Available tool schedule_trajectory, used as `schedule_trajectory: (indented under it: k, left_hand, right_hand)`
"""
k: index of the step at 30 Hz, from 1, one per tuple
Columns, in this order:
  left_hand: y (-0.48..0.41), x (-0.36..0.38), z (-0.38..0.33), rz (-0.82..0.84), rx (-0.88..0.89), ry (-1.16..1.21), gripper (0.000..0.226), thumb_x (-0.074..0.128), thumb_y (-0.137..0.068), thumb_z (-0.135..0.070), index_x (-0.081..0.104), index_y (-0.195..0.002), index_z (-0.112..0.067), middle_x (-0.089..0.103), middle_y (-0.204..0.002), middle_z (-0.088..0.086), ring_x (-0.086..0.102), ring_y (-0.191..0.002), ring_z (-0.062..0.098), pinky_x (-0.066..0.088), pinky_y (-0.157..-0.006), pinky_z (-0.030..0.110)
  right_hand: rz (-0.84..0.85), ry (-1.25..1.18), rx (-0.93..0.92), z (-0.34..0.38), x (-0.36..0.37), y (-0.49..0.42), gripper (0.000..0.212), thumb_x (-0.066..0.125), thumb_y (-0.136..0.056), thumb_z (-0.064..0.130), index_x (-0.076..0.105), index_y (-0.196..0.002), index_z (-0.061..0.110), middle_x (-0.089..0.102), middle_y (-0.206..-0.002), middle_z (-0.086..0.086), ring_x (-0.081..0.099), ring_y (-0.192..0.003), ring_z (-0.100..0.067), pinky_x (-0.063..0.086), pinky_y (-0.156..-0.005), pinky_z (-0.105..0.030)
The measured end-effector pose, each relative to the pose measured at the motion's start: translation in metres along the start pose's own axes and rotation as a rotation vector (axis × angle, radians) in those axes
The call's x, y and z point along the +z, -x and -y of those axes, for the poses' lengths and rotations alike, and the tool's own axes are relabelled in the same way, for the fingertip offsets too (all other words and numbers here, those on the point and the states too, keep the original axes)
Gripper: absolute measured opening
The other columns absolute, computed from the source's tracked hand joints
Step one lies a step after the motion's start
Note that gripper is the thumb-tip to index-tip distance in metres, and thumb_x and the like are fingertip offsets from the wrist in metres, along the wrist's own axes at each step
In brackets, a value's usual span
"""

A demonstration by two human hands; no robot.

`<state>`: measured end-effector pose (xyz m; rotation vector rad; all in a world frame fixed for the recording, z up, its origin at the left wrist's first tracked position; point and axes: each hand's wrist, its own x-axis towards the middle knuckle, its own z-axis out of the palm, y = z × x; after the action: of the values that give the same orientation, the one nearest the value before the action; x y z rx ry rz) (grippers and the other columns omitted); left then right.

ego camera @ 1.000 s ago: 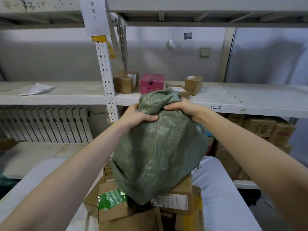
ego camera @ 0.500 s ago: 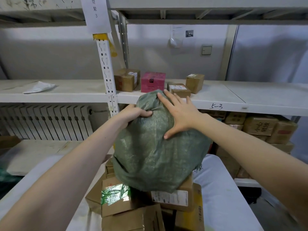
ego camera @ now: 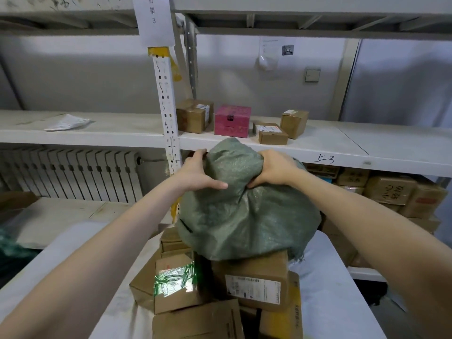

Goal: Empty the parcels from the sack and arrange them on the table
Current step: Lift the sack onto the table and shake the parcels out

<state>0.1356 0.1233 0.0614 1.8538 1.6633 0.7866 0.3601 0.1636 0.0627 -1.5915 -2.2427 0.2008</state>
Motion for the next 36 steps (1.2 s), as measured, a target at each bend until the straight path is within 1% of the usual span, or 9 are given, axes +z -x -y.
schedule_trajectory:
  k: [3, 9, 11, 17, 22, 25, 29, 33, 36]
  left_hand:
    - [0.01, 0.003, 0.006, -0.052, -0.018, -0.174, 0.15, 0.091, -0.047, -0.049, -0.014, -0.152, -0.023, 0.005, -0.16, 0.014, 0.006, -0.148, 0.032, 0.019, -0.117, 0.054]
    - [0.026, 0.039, 0.03, -0.064, -0.154, -0.303, 0.162, 0.091, -0.045, -0.052, -0.038, -0.141, -0.031, -0.006, -0.159, 0.02, 0.004, -0.147, 0.038, 0.01, -0.115, 0.059]
    - [0.027, 0.044, 0.042, -0.098, -0.154, -0.328, 0.162, 0.091, -0.045, -0.053, -0.04, -0.139, -0.031, -0.003, -0.158, 0.021, 0.008, -0.146, 0.039, 0.011, -0.114, 0.06]
    - [0.021, 0.05, 0.043, -0.314, -0.098, -0.261, 0.158, 0.088, -0.044, -0.059, -0.03, -0.144, -0.029, 0.024, -0.147, 0.022, 0.039, -0.13, 0.044, 0.038, -0.102, 0.055]
    - [0.008, 0.061, 0.04, -0.494, -0.029, -0.227, 0.157, 0.087, -0.045, -0.061, -0.024, -0.148, -0.019, 0.031, -0.138, 0.023, 0.049, -0.117, 0.044, 0.045, -0.095, 0.054]
    - [0.005, 0.078, 0.046, -0.417, -0.106, -0.234, 0.152, 0.084, -0.051, -0.061, -0.025, -0.148, -0.02, 0.028, -0.141, 0.021, 0.042, -0.124, 0.043, 0.038, -0.102, 0.056]
    - [-0.006, 0.074, 0.051, -0.096, -0.315, -0.187, 0.149, 0.087, -0.052, -0.055, -0.023, -0.148, -0.026, 0.025, -0.149, 0.019, 0.029, -0.138, 0.04, 0.027, -0.112, 0.057]
    - [-0.017, 0.051, 0.041, 0.063, -0.206, -0.062, 0.149, 0.092, -0.052, -0.044, -0.018, -0.151, -0.025, 0.01, -0.158, 0.017, 0.015, -0.146, 0.036, 0.021, -0.117, 0.05]
    - [-0.017, 0.042, 0.023, 0.046, -0.097, -0.053, 0.147, 0.092, -0.053, -0.039, -0.018, -0.151, -0.027, 0.006, -0.158, 0.019, 0.013, -0.146, 0.036, 0.022, -0.115, 0.05]
  right_hand:
    - [-0.124, -0.095, 0.08, 0.003, -0.009, -0.006, 0.055, 0.089, -0.052, 0.051, 0.061, -0.092, 0.025, 0.07, -0.096, 0.001, 0.065, -0.089, -0.021, 0.052, -0.073, -0.034]
    - [-0.231, -0.132, 0.107, 0.023, -0.007, -0.005, 0.063, 0.088, -0.053, 0.053, 0.065, -0.104, 0.024, 0.07, -0.1, 0.0, 0.064, -0.095, -0.022, 0.045, -0.068, -0.029]
    - [-0.252, -0.161, 0.076, 0.031, -0.008, -0.004, 0.064, 0.087, -0.053, 0.054, 0.064, -0.105, 0.025, 0.07, -0.101, 0.002, 0.064, -0.095, -0.021, 0.047, -0.068, -0.03]
    - [-0.391, -0.147, -0.049, 0.053, -0.021, 0.002, 0.064, 0.083, -0.054, 0.061, 0.064, -0.105, 0.029, 0.071, -0.1, 0.004, 0.064, -0.097, -0.021, 0.052, -0.076, -0.035]
    - [-0.493, -0.104, -0.12, 0.056, -0.025, 0.004, 0.068, 0.079, -0.059, 0.063, 0.063, -0.117, 0.031, 0.072, -0.105, 0.004, 0.064, -0.101, -0.025, 0.05, -0.079, -0.035]
    - [-0.439, -0.064, -0.166, 0.044, -0.013, 0.006, 0.066, 0.076, -0.064, 0.061, 0.059, -0.119, 0.029, 0.071, -0.107, 0.003, 0.064, -0.101, -0.026, 0.049, -0.078, -0.035]
    - [-0.167, -0.05, -0.149, 0.023, 0.0, 0.007, 0.075, 0.082, -0.065, 0.051, 0.052, -0.13, 0.026, 0.067, -0.116, 0.0, 0.062, -0.106, -0.025, 0.047, -0.081, -0.033]
    - [0.006, -0.165, 0.075, -0.021, 0.008, 0.005, 0.076, 0.089, -0.054, 0.043, 0.058, -0.119, 0.02, 0.068, -0.113, 0.0, 0.062, -0.106, -0.022, 0.05, -0.093, -0.043]
    - [0.077, -0.121, 0.173, -0.039, 0.019, 0.007, 0.075, 0.09, -0.056, 0.04, 0.056, -0.119, 0.017, 0.065, -0.117, -0.003, 0.059, -0.109, -0.024, 0.048, -0.095, -0.041]
